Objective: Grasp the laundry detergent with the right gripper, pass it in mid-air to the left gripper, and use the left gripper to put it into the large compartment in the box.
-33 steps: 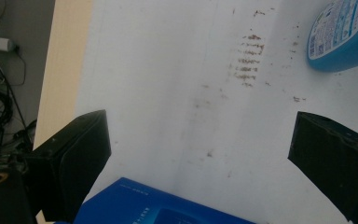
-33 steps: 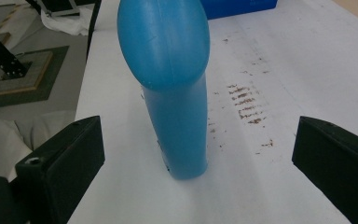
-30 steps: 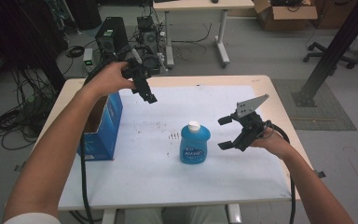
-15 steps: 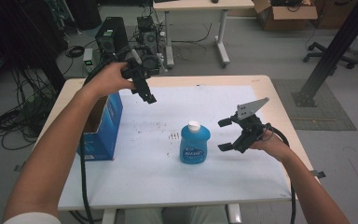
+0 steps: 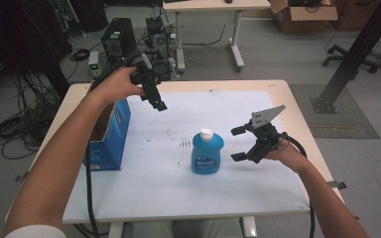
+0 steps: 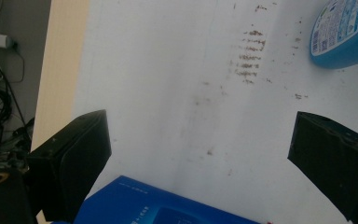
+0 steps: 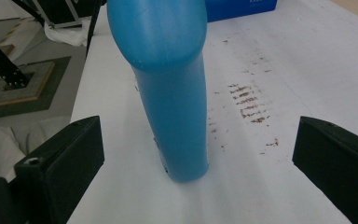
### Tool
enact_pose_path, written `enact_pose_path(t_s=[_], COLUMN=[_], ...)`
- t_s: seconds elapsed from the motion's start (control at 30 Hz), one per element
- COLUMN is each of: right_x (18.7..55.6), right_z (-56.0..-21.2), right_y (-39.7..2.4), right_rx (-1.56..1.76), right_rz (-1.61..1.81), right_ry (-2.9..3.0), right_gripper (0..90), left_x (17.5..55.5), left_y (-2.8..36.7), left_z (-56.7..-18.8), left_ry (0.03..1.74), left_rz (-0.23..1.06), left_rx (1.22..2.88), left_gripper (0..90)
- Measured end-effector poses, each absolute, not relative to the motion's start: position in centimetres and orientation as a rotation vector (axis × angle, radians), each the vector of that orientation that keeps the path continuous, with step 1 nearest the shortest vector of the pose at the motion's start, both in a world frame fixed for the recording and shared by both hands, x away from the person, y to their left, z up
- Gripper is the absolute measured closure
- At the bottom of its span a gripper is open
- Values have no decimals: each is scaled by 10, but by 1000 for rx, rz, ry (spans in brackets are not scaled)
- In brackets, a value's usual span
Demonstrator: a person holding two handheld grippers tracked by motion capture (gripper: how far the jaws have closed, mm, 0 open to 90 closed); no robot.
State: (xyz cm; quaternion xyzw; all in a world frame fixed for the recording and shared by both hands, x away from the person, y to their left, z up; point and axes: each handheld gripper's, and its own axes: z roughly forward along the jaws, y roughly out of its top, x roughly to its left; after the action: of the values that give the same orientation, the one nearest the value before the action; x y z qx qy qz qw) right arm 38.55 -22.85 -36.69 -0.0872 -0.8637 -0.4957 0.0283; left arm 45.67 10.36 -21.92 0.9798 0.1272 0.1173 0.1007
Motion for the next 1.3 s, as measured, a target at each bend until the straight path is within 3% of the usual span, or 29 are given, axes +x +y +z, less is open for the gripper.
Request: enact_pose_path(t_s=[1.3], right_x=[379], right_z=[-385], right_y=[-184], right_rx=[-182], right_rz=[-1572], right_ry=[-2648], right_gripper=[23], left_x=[455], left_y=[97], left_z=[-221], left_ry=[367], left_rz=[350], left_rx=[2907], left_gripper=[61])
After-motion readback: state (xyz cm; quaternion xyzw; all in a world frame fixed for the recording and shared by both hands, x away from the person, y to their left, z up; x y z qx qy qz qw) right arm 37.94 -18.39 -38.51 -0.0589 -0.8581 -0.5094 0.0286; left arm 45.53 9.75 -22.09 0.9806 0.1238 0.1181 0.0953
